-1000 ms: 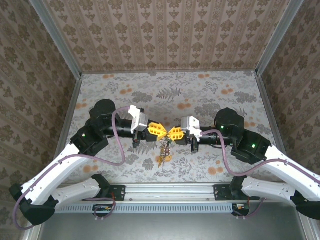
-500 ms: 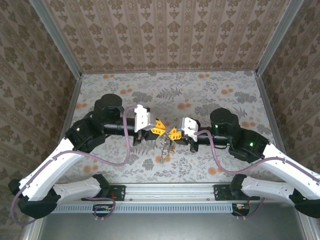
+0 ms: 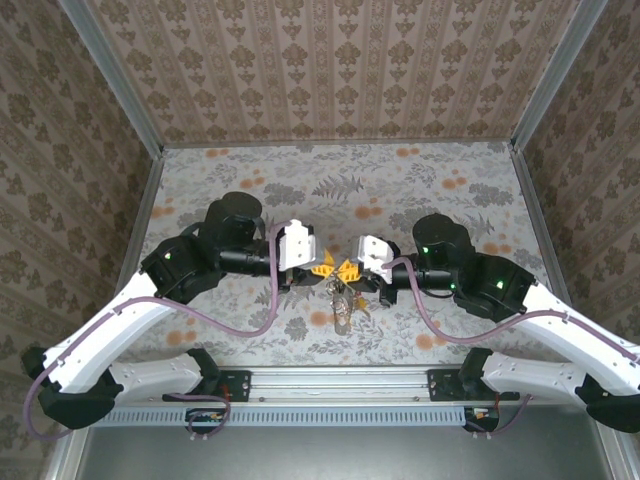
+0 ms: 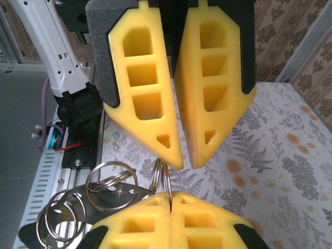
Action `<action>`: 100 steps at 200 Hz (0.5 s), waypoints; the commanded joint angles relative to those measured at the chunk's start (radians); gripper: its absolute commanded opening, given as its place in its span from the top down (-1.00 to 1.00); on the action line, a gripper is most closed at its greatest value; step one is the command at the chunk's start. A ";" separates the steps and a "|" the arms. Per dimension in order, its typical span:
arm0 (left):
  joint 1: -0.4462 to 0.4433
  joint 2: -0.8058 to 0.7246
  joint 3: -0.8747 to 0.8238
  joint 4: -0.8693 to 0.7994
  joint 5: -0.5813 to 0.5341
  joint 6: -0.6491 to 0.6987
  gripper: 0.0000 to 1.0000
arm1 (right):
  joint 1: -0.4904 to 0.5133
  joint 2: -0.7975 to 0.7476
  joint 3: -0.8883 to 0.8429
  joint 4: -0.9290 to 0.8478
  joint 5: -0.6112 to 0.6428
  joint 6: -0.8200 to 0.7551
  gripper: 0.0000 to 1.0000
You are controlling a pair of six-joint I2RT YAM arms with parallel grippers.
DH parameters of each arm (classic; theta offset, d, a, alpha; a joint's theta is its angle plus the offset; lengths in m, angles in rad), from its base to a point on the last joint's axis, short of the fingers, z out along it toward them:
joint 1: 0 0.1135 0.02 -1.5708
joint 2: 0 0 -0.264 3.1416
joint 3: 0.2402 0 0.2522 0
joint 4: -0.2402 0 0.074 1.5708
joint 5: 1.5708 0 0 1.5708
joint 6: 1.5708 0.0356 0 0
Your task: Put the keys on the keyring
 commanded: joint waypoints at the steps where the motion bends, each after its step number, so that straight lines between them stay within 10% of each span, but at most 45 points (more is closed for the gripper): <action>1: -0.021 -0.004 0.020 -0.057 -0.011 0.024 0.68 | 0.004 0.005 0.058 0.051 0.009 -0.012 1.00; 100: -0.042 -0.029 0.032 -0.079 -0.071 0.022 0.60 | 0.004 0.020 0.054 0.049 0.024 -0.021 1.00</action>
